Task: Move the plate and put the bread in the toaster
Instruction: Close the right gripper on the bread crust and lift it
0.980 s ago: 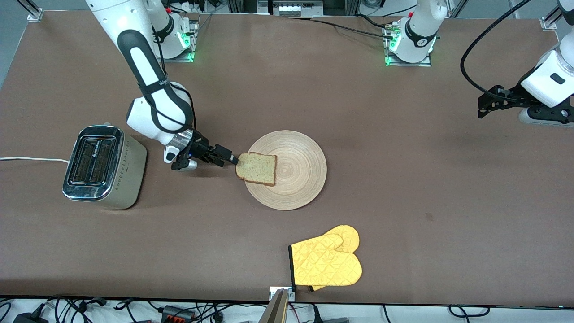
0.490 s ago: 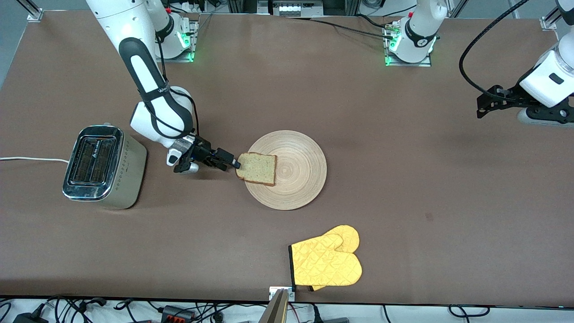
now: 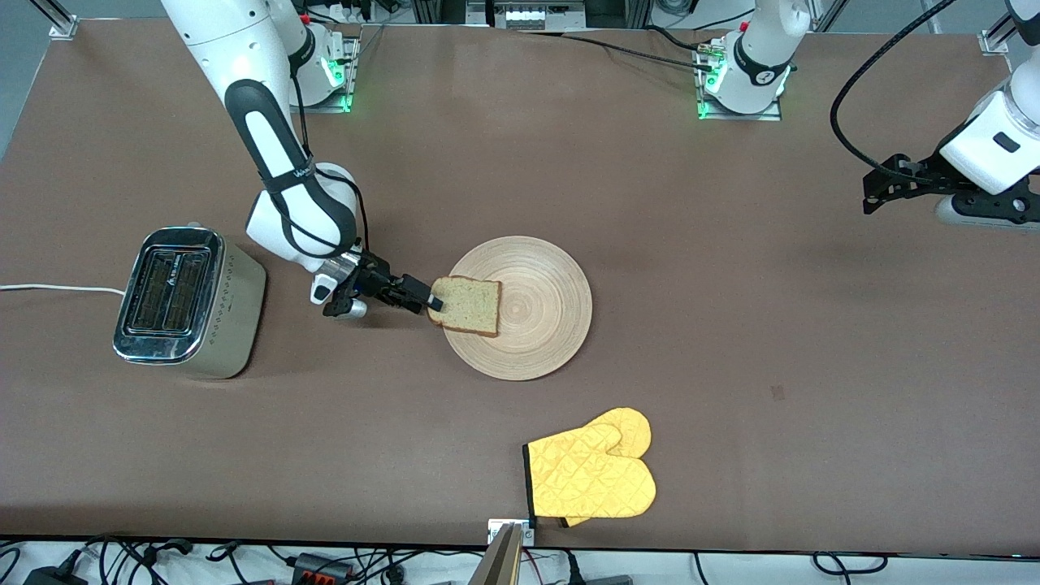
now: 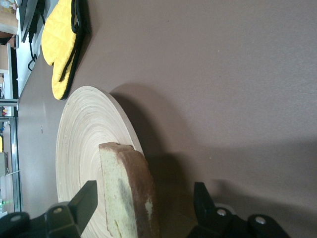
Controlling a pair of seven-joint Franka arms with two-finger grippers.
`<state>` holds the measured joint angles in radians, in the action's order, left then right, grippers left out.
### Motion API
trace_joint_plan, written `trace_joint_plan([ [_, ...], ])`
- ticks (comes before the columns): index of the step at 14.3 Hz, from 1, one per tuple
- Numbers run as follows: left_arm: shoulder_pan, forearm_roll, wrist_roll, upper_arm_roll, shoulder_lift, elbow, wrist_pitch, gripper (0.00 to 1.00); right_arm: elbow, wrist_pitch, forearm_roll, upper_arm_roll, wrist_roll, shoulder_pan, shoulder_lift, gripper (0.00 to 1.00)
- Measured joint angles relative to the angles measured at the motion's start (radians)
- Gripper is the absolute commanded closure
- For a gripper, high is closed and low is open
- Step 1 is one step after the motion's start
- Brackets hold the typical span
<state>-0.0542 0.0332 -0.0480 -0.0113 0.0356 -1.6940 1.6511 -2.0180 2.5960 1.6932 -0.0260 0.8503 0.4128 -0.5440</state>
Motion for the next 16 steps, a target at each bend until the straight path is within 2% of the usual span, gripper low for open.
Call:
trace_joint_plan([
  [3,0.0,0.0,0.0,0.0,0.0,0.0,0.0,0.0,0.003,0.0,0.004,0.0,0.0,0.0,-0.001,0.47],
  [10,0.0,0.0,0.0,0.0,0.0,-0.001,-0.002,0.0,0.004,0.0,0.007,0.0,0.0,0.006,-0.001,0.59],
  [12,0.0,0.0,0.0,0.0,0.0,-0.001,-0.002,0.0,0.004,0.0,0.008,0.0,0.0,0.009,-0.001,0.69],
  [16,0.0,0.0,0.0,0.0,0.0,-0.001,-0.002,0.0,0.005,0.0,0.008,0.0,0.0,0.01,-0.001,0.97],
])
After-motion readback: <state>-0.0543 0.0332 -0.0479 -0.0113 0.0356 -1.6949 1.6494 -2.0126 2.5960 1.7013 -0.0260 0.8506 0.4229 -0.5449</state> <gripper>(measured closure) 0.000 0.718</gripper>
